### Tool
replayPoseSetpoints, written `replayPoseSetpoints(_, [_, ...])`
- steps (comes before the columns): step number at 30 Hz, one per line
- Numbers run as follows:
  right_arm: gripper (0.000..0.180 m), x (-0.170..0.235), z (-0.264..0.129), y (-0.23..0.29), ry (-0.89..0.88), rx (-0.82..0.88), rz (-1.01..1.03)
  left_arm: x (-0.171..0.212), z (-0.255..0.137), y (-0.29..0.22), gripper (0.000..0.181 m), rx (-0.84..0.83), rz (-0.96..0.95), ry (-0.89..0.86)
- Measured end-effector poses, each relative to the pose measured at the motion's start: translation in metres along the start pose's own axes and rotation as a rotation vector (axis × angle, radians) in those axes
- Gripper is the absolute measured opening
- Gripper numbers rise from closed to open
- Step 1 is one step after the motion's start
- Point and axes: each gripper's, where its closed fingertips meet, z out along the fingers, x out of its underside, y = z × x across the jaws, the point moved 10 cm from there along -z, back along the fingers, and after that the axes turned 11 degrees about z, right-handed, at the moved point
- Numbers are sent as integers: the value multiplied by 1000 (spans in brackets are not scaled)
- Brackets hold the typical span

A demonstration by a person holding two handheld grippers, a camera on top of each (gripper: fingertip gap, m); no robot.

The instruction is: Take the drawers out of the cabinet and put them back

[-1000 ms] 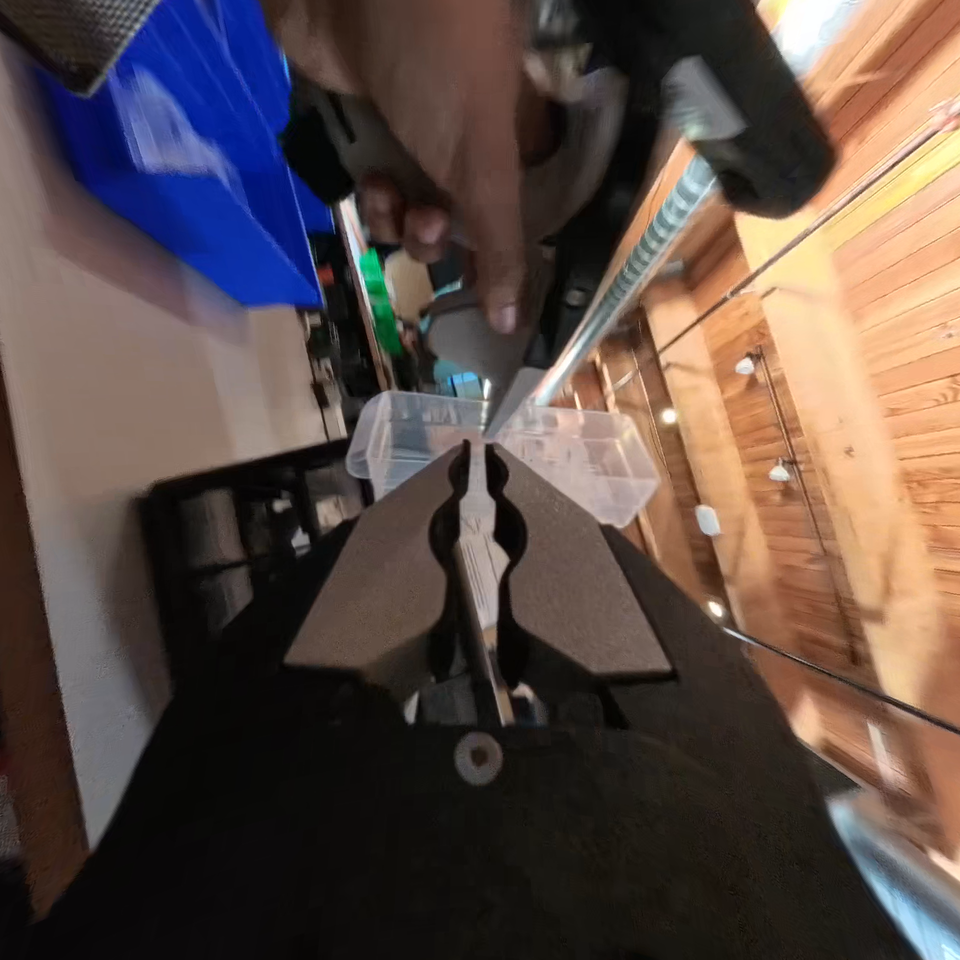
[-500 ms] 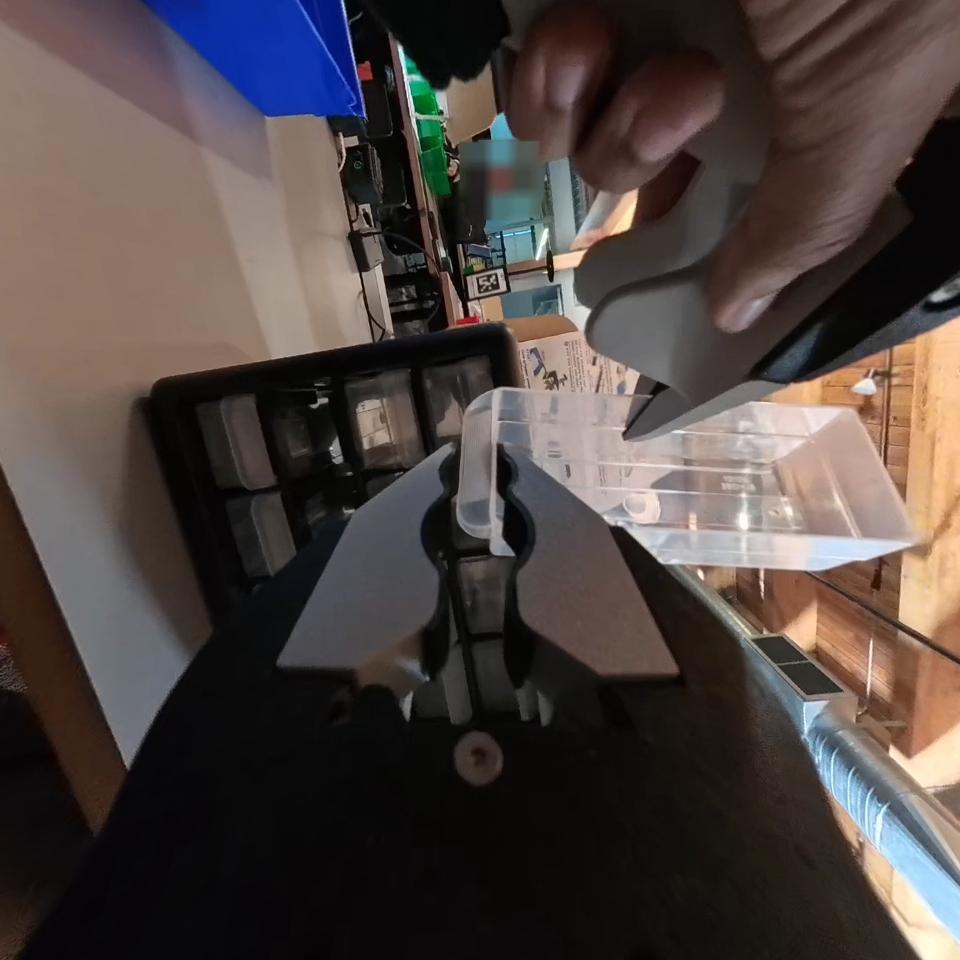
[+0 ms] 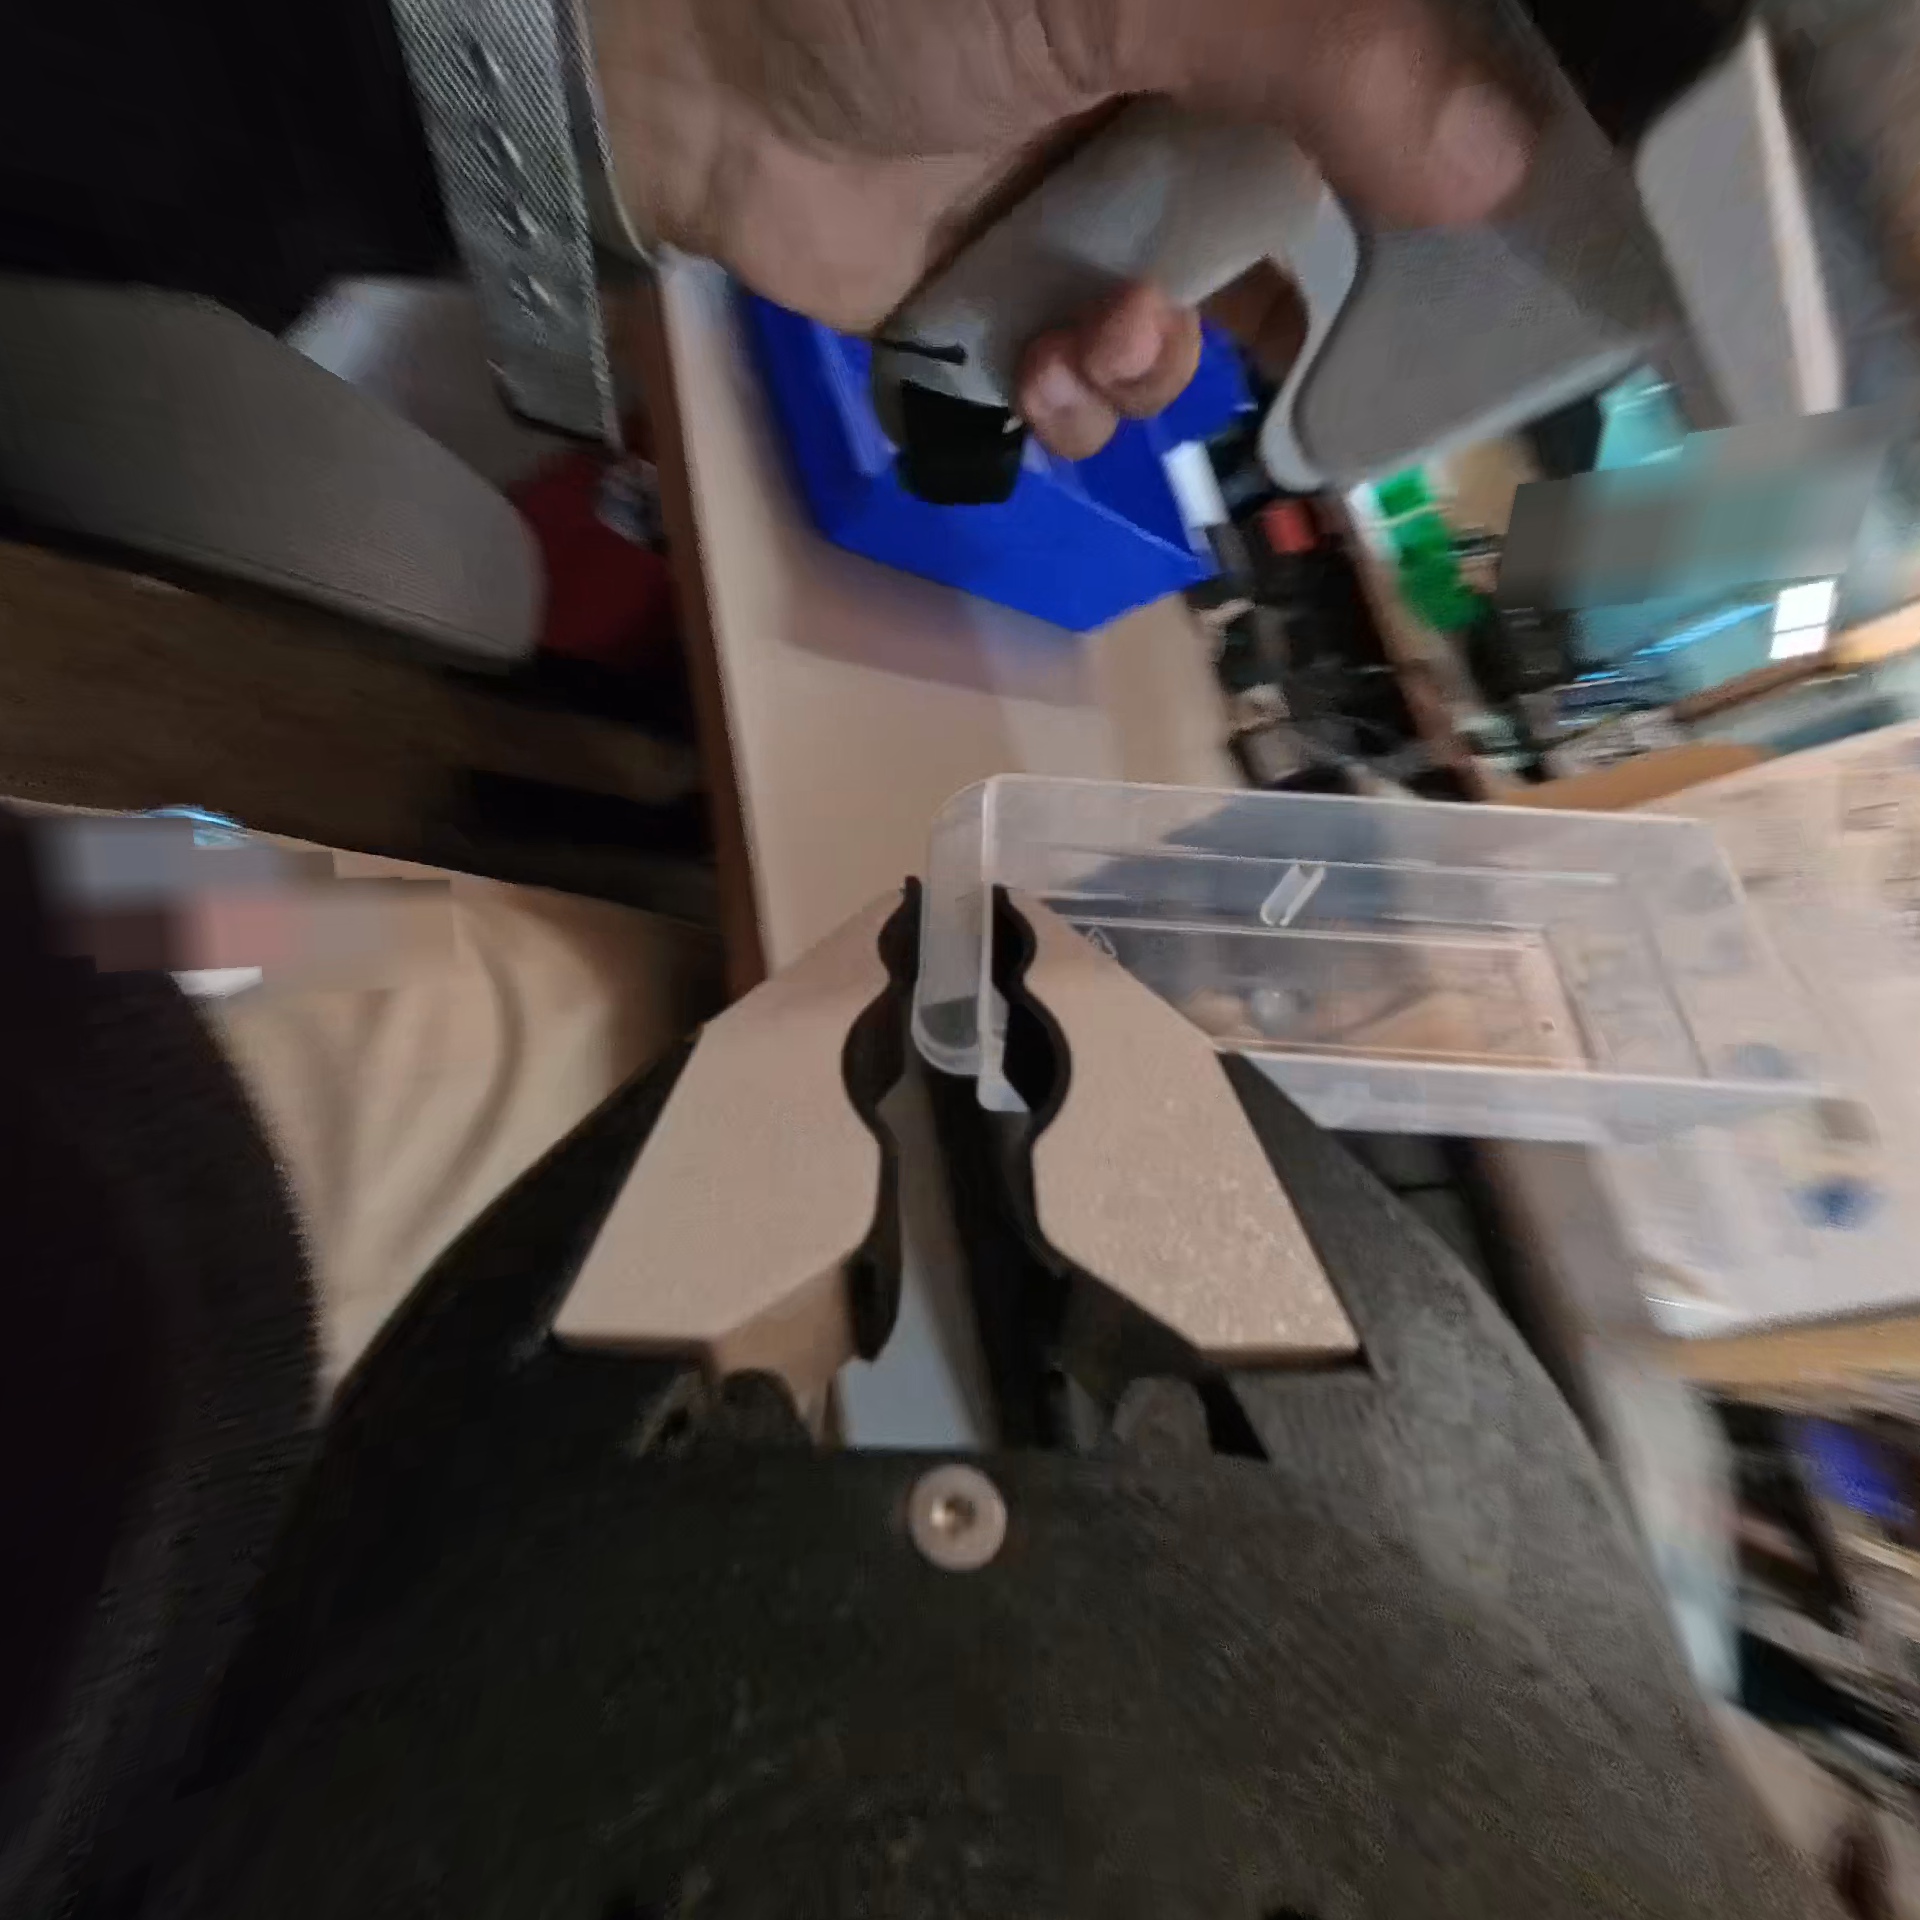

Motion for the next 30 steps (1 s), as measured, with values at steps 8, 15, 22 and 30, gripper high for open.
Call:
replayPoseSetpoints(8, [12, 35, 1, -28, -46, -616, 498, 61, -24, 54, 80, -246, -45, 25])
replayPoseSetpoints(15, [12, 40, 34, -42, -8, -870, 650, 115, -8, 71, 79, -221, -87, 149])
replayPoseSetpoints(22, [11, 54, 62, -46, 31, -853, 757, 133, -5, 80, 78, -205, -84, 183])
replayPoseSetpoints(30, [11, 55, 69, -52, 1, -825, 735, 139, -8, 89, 77, -198, -133, 165])
